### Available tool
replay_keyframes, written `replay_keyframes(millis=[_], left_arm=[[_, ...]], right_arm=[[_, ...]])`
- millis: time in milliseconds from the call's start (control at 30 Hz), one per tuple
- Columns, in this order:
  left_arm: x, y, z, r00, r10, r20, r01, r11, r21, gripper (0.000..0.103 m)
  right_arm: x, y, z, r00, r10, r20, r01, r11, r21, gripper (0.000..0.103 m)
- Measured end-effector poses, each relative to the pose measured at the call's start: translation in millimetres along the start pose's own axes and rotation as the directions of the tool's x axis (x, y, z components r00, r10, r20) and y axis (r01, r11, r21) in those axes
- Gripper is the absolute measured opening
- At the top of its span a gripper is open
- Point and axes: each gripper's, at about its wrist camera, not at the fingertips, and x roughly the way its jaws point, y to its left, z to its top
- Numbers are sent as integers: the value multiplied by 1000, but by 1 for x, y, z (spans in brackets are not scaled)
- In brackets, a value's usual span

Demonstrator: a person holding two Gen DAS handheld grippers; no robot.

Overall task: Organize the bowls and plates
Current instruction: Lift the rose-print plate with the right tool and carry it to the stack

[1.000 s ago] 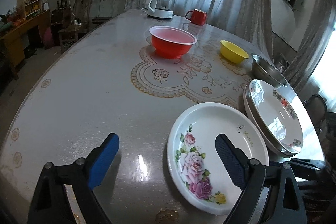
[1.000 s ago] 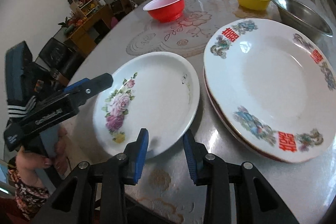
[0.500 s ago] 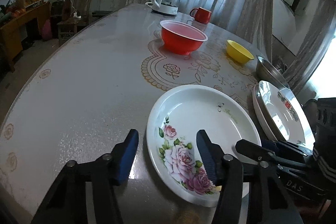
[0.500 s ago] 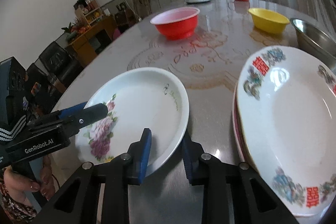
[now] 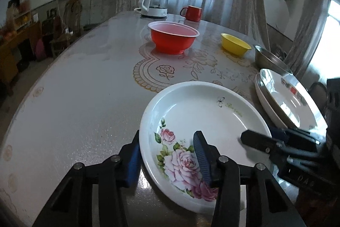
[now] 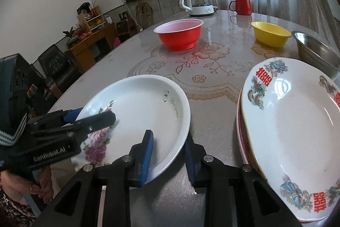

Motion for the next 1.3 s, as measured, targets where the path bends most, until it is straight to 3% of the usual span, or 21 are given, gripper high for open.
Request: replay_keyframes(millis=[167, 300, 467, 700, 933, 1100, 1300], left_arm=[[-3, 15, 0, 996, -93, 18, 94, 992, -80, 47], [-5, 9, -3, 998, -61, 28, 61, 998, -27, 47], [-4, 11, -4, 996, -81, 37, 82, 996, -31, 47], [-5, 25, -5, 986, -154, 61, 161, 980, -118, 47], [-6, 24, -2, 987, -151, 56, 157, 979, -127, 45], [-14, 8, 7, 983, -162, 87, 169, 982, -82, 42], [-13, -11, 18, 978, -184, 97, 191, 980, -62, 41]], right_arm=[[1, -6, 3, 1000, 25, -4, -25, 1000, 18, 23], [-4, -8, 5, 998, 55, 22, -56, 998, 30, 19], [-13, -8, 9, 993, 92, 71, -93, 996, 13, 19], [3, -16, 12, 990, 143, 3, -143, 988, 59, 19], [-3, -16, 20, 982, 187, 23, -188, 979, 83, 18], [-19, -18, 32, 985, 154, 72, -159, 985, 70, 18], [-24, -43, 33, 984, 163, 76, -174, 970, 171, 18]])
